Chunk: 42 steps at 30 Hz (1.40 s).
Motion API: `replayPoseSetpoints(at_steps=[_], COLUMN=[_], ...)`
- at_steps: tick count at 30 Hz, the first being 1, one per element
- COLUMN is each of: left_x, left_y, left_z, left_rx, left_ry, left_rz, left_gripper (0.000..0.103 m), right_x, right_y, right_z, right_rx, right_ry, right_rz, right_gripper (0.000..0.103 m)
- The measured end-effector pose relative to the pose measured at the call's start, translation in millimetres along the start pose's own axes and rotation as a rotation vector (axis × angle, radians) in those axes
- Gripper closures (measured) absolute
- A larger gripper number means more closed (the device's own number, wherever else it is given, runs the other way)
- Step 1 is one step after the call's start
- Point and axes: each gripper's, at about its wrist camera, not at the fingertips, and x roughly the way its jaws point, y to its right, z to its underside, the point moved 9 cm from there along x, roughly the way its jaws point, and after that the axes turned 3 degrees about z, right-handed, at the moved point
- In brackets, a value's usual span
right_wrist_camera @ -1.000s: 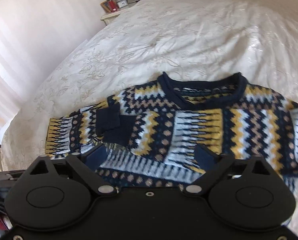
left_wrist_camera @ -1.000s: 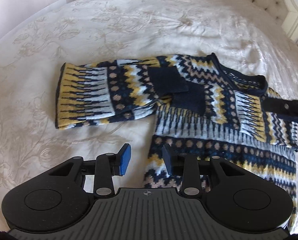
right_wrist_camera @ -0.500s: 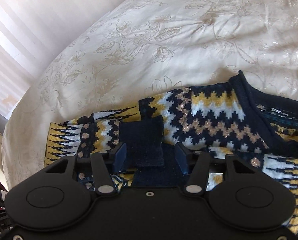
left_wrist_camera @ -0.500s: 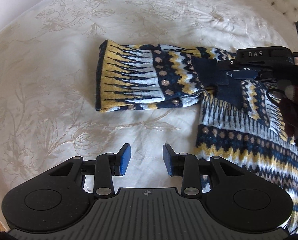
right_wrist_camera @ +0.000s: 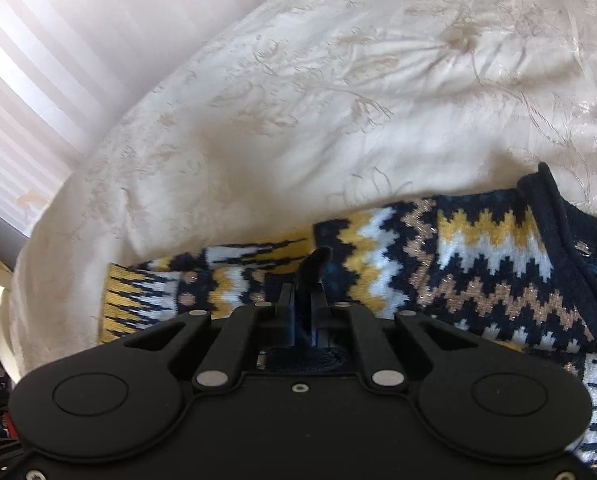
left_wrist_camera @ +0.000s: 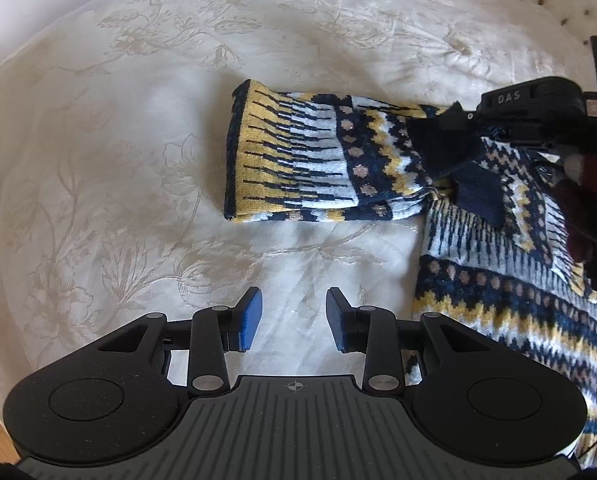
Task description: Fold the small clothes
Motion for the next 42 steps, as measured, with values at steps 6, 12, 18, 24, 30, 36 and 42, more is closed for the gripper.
replayPoseSetpoints(at_steps=[6,12,18,24,30,36,42], left_x=[-4.1,-8.5,-12.6,-17.1,-19.8,-20.5,-13.8], left_y=[26.8,66.8,103.2,124.8,131.6,136.2,137.0], left_z=[-3.1,-0.3,11.8,22.0,24.9,18.3,10.2], left_rx=[0.049,0.114,0.176,0.233,0.256,0.282,0.275], left_ry=[0.019,0.036,0.037,0.041,0.041,0.053,0.052], left_rz=[0.031,0.073,0.106,0.108,0.097,0.088,0.088], left_gripper=[0.069,0.069,0.069,0.069,0.069,0.069,0.069], right_x=[-83.6,-180.7,-253.7,-287.6,-294.8,-285.4,-293.2], right_y=[-9.7,50.3,135.3,200.3,224.2,238.4,201.3], right_z=[-14.7,-14.2,15.4,59.0,86.5,103.9,64.5], right_rx=[-0.03,0.059,0.199,0.341,0.402,0.434,0.449], right_ry=[0.12,0.215,0.268,0.282,0.275,0.241,0.298], right_rz=[-0.051,0.051,0.228,0.341,0.381,0.397,0.243], right_gripper=[0.09,0.09,0.09,0.09,0.09,0.09,0.09])
